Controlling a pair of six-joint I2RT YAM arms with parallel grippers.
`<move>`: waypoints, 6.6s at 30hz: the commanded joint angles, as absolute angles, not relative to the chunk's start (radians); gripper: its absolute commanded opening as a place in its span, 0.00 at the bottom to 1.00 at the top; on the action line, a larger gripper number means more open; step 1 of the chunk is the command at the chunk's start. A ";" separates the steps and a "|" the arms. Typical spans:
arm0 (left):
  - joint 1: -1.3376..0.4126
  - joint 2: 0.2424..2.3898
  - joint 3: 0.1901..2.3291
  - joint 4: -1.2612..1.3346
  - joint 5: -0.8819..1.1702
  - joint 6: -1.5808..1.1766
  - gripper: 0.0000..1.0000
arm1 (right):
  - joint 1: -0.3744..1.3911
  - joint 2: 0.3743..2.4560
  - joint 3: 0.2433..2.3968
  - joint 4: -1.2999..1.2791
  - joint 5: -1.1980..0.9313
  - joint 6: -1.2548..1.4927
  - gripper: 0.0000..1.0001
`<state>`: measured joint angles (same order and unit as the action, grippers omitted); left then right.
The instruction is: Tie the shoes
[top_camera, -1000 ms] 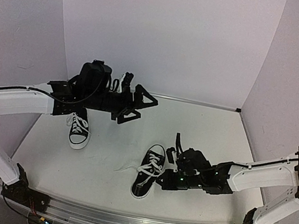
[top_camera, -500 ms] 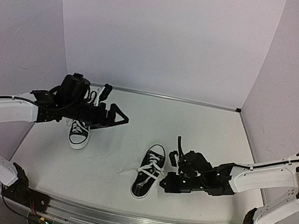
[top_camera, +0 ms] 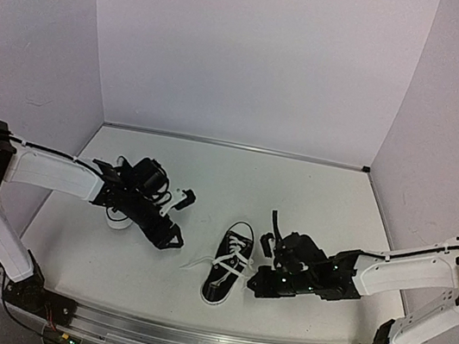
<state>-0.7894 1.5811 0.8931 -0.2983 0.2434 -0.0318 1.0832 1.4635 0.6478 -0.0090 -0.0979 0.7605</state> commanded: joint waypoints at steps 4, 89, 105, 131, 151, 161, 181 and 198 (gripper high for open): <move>-0.910 1.729 0.960 -0.238 0.258 0.210 0.65 | 1.086 1.450 0.684 -0.026 -0.071 0.758 0.00; -0.981 1.854 0.832 0.367 0.417 -0.440 0.00 | 0.992 1.820 0.939 0.081 -0.023 0.672 0.00; -1.016 1.824 0.844 0.323 0.440 -0.392 0.00 | 0.979 1.801 0.938 0.115 -0.044 0.672 0.00; -0.848 1.433 0.746 0.069 0.114 -0.529 0.00 | 0.848 1.254 0.679 -0.144 0.097 0.714 0.00; -0.819 1.254 0.636 -0.347 -0.283 -0.817 0.00 | 0.842 0.934 0.450 -0.459 0.217 0.973 0.00; -0.755 1.317 0.608 -0.367 -0.278 -0.898 0.00 | 0.844 0.797 0.351 -0.548 0.327 1.202 0.00; -0.702 1.364 0.627 -0.336 -0.238 -0.874 0.00 | 0.842 0.855 0.608 -0.906 0.595 1.399 0.00; -0.704 1.326 0.619 -0.264 -0.129 -0.737 0.00 | 0.841 1.005 0.567 -0.747 0.532 1.350 0.02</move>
